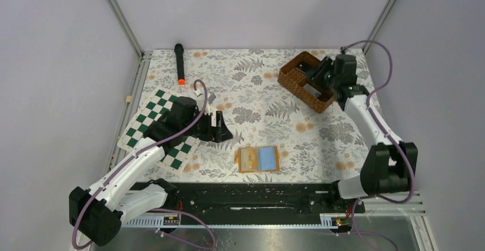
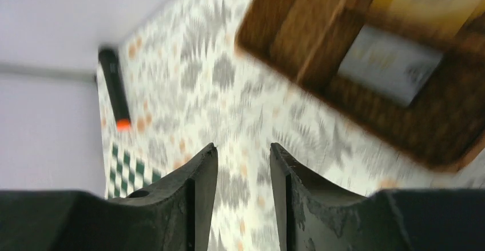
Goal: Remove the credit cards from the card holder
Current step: Place the credit card in the storage box, then remove the credit card from the card holder.
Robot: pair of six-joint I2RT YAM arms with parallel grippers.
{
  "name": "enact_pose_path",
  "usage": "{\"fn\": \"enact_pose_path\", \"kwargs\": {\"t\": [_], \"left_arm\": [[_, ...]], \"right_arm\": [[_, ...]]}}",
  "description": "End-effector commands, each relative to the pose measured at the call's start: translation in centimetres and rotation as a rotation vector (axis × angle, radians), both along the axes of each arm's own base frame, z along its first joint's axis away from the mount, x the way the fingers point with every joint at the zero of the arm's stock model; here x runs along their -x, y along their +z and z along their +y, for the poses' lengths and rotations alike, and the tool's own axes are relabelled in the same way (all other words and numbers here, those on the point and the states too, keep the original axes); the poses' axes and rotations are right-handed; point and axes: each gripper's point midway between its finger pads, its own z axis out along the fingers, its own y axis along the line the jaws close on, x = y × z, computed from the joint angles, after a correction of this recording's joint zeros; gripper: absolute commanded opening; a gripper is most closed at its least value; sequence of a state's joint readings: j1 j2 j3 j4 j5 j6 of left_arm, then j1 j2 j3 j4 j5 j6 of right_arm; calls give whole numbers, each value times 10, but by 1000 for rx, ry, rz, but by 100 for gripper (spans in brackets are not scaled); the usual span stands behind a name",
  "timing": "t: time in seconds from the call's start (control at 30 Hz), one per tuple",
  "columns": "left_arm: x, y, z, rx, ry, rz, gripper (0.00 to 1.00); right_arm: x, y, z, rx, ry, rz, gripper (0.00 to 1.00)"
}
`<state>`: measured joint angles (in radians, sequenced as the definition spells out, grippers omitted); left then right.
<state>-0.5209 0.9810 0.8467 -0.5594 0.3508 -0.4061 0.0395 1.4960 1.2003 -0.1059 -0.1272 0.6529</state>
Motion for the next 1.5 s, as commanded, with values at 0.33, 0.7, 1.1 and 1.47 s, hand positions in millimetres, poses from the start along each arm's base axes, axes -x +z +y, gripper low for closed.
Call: {"fn": "enact_pose_path", "kwargs": {"t": [0.33,0.7,1.1,1.47], "left_arm": [[48,-45,-92,279,-183,252,48],[35,-107,-80,135,-105,248,27],[33,-143,-65,29,-54,266,22],[40,-158,-64,22,-65,302,18]], "right_arm": [[208,-80,169,-268,565,115,36],[260,-123,214,-274,691,155,33],[265,-161,214,-201,694,229,38],[271,-185,227,-238,724,277,35]]}}
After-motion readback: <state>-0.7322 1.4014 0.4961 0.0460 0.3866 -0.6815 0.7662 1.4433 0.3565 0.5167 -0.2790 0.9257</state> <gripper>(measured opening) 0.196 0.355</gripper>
